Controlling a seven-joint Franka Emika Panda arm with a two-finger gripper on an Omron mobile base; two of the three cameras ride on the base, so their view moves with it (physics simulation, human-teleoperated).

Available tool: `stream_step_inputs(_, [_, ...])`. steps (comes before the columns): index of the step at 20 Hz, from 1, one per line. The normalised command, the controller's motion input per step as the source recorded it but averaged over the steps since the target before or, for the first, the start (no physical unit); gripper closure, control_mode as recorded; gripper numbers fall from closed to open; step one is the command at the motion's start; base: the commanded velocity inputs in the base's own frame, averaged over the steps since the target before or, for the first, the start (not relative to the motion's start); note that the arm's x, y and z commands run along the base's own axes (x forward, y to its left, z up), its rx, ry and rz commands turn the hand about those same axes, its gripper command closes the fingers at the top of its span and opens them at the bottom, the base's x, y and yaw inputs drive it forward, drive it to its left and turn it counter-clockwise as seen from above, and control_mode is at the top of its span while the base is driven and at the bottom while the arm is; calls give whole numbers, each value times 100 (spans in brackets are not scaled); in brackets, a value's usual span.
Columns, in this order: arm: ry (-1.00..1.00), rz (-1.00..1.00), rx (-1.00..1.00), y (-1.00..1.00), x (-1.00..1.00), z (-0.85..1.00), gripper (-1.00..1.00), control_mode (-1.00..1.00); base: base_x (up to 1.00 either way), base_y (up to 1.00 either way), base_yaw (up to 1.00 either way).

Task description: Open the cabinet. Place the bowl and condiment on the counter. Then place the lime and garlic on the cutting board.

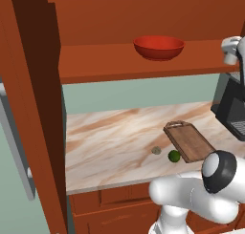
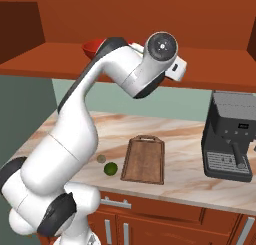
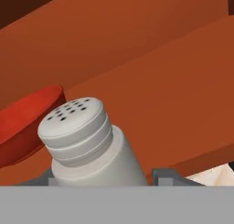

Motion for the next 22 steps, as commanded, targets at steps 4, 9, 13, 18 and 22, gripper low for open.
stream_step_inputs(4, [0, -14, 0, 4, -88, 20, 100, -100, 0, 0, 0])
stream_step_inputs(9, [0, -6, -1, 18, -90, 0, 100, -100, 0, 0, 0])
stream_step_inputs(13, [-1, 7, -7, 41, -53, -1, 100, -100, 0, 0, 0])
stream_step_inputs(18, [-3, 18, -7, 59, -21, -7, 100, -100, 0, 0, 0])
stream_step_inputs(22, [0, 25, -7, 58, -19, -5, 100, -100, 0, 0, 0])
